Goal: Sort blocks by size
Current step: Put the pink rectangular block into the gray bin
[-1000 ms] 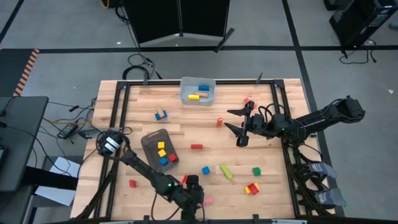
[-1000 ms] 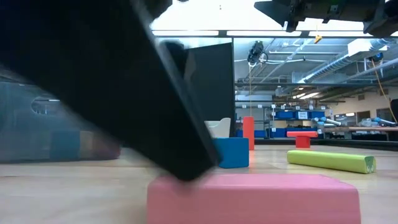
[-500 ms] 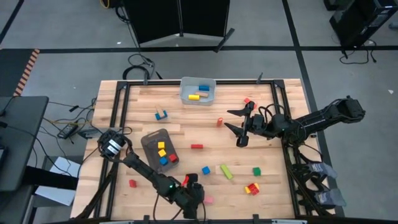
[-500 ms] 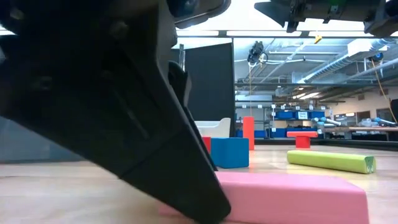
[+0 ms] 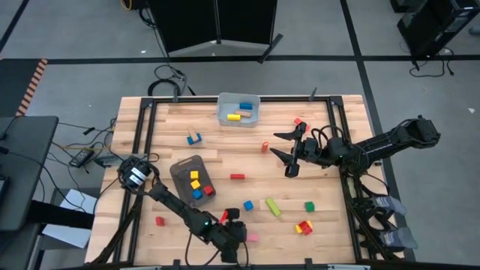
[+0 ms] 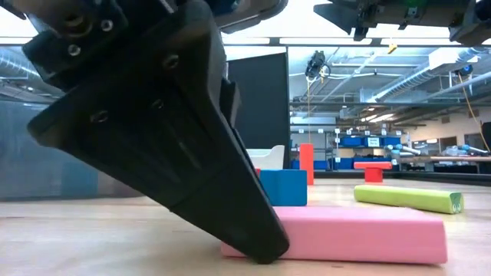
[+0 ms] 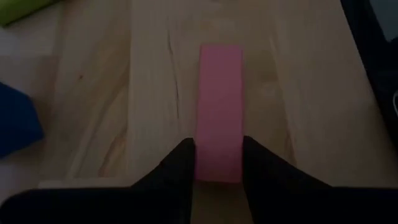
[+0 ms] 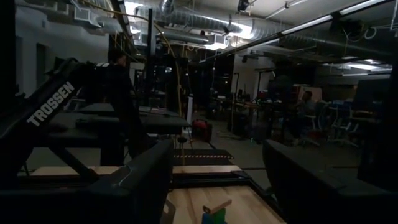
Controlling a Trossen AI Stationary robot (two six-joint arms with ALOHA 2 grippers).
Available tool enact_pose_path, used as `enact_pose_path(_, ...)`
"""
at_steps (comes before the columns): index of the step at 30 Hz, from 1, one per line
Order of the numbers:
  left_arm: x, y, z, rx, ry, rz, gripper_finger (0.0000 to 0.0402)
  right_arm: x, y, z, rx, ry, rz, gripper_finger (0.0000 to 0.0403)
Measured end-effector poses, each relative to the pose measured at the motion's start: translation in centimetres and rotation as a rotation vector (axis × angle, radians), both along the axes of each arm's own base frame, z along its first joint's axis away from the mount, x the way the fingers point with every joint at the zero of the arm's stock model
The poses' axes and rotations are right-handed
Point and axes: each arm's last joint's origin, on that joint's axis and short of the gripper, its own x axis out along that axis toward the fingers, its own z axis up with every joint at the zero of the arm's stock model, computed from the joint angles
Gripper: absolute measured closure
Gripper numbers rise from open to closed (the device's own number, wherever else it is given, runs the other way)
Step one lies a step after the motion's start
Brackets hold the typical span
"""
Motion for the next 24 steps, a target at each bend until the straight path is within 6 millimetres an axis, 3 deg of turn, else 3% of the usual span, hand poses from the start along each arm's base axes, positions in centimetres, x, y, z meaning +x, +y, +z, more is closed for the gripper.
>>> enact_pose_path(3,-0.1,0.4,1.6,0.061,-0.042,-0.016,0.0295,0.0,0.0,0.0,0.000,0.002,0.000,0.0144)
enact_pose_path(6,0.1,1.3,4.9,0.111,-0.145,0.002,0.0295,0.0,0.0,0.0,-0.003,0.001,-0.001,0.0146)
enact_pose_path(12,1.1,5.5,9.2,0.226,-0.227,0.039,0.0295,-0.2,0.0,0.3,-0.026,-0.010,-0.008,0.0147)
enact_pose_path(16,2.1,10.6,11.8,0.283,-0.234,0.113,0.0295,-0.4,0.0,0.5,-0.039,-0.016,-0.010,0.0148)
enact_pose_path(24,4.1,24.1,12.7,0.265,-0.160,0.304,0.0295,-1.0,0.3,0.8,-0.065,0.009,-0.012,0.0148)
